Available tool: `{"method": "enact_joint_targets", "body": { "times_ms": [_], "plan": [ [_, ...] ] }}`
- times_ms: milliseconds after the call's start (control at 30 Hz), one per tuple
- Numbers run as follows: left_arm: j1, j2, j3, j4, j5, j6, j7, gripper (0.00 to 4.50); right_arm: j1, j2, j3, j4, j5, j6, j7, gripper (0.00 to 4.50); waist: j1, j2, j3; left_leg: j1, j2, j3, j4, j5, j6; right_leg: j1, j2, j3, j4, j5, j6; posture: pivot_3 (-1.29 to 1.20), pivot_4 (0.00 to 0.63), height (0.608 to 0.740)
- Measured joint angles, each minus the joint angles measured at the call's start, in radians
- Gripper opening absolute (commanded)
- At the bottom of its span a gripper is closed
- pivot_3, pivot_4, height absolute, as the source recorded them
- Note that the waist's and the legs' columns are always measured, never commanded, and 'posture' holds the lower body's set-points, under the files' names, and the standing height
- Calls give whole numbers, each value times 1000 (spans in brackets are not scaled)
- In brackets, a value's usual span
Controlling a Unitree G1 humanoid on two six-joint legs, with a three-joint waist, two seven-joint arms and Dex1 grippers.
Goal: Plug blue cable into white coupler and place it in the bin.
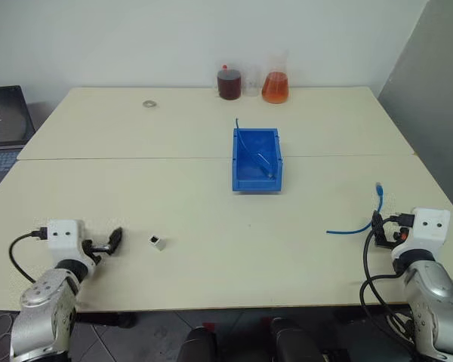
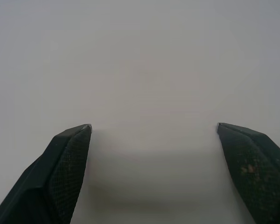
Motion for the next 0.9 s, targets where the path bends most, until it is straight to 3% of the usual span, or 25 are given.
{"method": "enact_joint_targets", "body": {
  "times_ms": [167, 300, 533, 733, 900],
  "plan": [
    [106, 81, -22, -103, -73, 62, -170, 4500, 45, -7, 8, -92, 55, 82, 47, 4448, -2, 0, 0, 1, 0, 0, 0, 0, 0, 0, 0, 0, 1, -1, 0, 0, 150, 740],
    [111, 114, -16, -104, -101, 92, -212, 4500, 61, -14, 11, -159, 87, 140, 66, 4448, -2, 0, 0, 1, 0, 0, 0, 0, 0, 0, 0, 0, 0, -1, 0, 0, 150, 740],
    [218, 271, -28, -269, -190, 179, -419, 4500, 53, -29, 25, -161, 93, 160, 78, 4448, -4, -2, -1, 1, 0, 1, -1, 0, 0, 0, 0, 0, 0, -1, 0, 0, 150, 740],
    [151, 300, -39, -217, -169, 166, -437, 4500, 46, -44, 23, -155, 92, 160, 81, 4448, -3, -2, -1, 2, 1, 0, -1, 0, 0, 0, 0, -1, 0, -2, -1, 0, 150, 740],
    [55, 422, -18, -156, -169, 170, -498, 4500, 11, -79, 4, -129, 82, 165, 72, 4448, -3, -3, 0, 1, 0, 0, -1, 0, 0, 0, 0, -1, 0, -2, -1, 0, 150, 740]
  ]
}}
